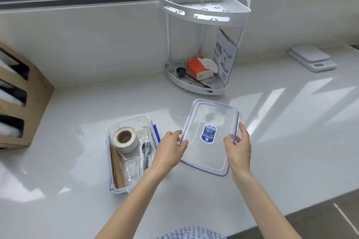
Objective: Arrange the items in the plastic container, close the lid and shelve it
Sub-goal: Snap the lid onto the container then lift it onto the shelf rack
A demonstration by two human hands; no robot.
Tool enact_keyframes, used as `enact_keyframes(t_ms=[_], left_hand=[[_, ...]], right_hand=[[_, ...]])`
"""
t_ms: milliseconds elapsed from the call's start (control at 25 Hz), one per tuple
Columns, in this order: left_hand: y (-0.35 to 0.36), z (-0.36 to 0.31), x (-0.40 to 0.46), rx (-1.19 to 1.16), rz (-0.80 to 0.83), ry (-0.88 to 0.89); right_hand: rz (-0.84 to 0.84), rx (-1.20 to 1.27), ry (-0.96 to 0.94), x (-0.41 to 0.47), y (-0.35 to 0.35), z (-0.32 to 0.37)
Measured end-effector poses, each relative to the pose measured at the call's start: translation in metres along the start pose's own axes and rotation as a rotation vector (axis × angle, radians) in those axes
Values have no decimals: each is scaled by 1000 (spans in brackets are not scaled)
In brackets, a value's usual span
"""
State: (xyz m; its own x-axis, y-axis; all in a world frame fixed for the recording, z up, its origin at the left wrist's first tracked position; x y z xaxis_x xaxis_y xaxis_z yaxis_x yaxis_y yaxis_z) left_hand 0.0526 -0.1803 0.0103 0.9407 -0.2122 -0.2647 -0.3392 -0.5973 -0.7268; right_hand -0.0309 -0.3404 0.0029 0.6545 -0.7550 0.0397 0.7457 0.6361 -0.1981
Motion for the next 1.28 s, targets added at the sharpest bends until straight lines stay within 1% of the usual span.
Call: enact_keyframes(t_ms=[160,320,520,640,720,1040,1200,1280], left_hand=[[-37,15,-5,-95,-127,-16],[-66,48,-14,-150,-217,-81],[-80,97,-29,-184,-267,-227],[-87,118,-35,-164,-267,-302],[-90,131,-37,-143,-253,-340],[-88,146,-41,-166,-248,-385],[-89,150,-39,-249,-244,-432],[-89,152,-37,-332,-197,-457]], right_hand=[[62,46,-26,-2,29,13],[259,52,-71,-14,68,24],[522,-71,-159,-34,113,34],[645,-145,-212,-42,135,34],[706,-153,-196,-49,149,32],[791,-214,-123,-56,166,18],[806,-225,-146,-60,169,18],[812,-235,-149,-60,170,16]])
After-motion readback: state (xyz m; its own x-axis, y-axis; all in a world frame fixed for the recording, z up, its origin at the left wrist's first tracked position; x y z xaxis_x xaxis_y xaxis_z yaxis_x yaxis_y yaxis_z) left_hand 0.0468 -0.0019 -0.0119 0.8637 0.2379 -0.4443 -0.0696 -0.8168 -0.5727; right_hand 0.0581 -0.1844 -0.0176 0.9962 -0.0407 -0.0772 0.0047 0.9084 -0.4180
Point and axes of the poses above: each hand's wrist, its own x-axis towards the middle knuckle, its own y-axis out of the palm, z = x × y, the point moved 4 cm from there along x, towards the middle knuckle, and after that the axes turned 13 degrees about -y, right-handed, at the moved point
